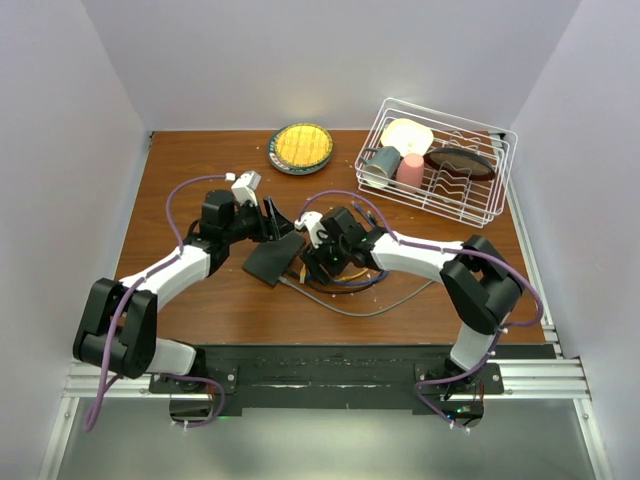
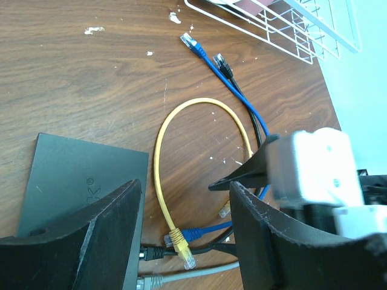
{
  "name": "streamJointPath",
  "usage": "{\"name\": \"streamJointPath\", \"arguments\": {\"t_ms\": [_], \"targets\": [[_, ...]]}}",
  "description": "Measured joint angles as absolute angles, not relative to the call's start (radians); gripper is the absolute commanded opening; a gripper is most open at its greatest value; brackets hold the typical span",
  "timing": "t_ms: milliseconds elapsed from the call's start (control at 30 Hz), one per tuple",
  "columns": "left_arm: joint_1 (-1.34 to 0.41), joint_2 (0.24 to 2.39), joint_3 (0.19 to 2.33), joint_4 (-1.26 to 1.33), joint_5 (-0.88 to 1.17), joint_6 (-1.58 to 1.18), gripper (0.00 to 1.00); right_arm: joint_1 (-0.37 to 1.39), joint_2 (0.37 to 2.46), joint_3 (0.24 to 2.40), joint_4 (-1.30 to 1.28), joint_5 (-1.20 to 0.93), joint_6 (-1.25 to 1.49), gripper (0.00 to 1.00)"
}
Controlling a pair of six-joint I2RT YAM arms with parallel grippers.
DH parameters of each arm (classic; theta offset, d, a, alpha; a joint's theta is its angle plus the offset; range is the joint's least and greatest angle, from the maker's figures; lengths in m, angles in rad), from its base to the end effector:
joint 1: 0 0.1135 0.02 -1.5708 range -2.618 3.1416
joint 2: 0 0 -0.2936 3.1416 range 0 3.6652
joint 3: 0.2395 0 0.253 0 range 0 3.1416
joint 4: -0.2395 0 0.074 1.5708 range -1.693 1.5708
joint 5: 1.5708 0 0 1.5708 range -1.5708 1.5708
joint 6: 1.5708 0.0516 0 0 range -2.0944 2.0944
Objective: Insert the plug into the switch port
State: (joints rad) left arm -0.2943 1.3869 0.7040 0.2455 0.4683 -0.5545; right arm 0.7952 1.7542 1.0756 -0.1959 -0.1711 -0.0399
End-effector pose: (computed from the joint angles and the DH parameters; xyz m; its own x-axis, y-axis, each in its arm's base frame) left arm 0.2838 -0.1104 0.2428 -0.6869 -0.2827 -0.6695 0.3393 0.6899 -0.6395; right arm 0.2616 0.2793 0.1988 -0.5056 -0.5718 -0.6461 -0.8008 0.5896 0.1049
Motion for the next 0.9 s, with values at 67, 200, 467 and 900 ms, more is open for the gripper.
{"name": "streamJointPath", "arguments": {"t_ms": [67, 200, 467, 900], "targets": [[-0.294, 1.382, 0.704, 0.244, 0.468, -0.553, 0.65, 0.800, 1.771, 1.077, -0.202, -0.176, -0.041, 0.66], [-0.294, 1.368, 0.704, 0.238, 0.467, -0.540, 0.65, 0.810, 1.792, 1.077, -0.215, -0.187, -0.043, 0.51], [-0.293, 1.349, 0.693, 0.218, 0.464, -0.530, 0.65, 0.822, 1.814, 1.079, -0.233, -0.225, -0.047, 0.00], [-0.292, 1.318, 0.691, 0.196, 0.460, -0.526, 0.65, 0.824, 1.634, 1.079, -0.275, -0.200, -0.076, 0.00]]}}
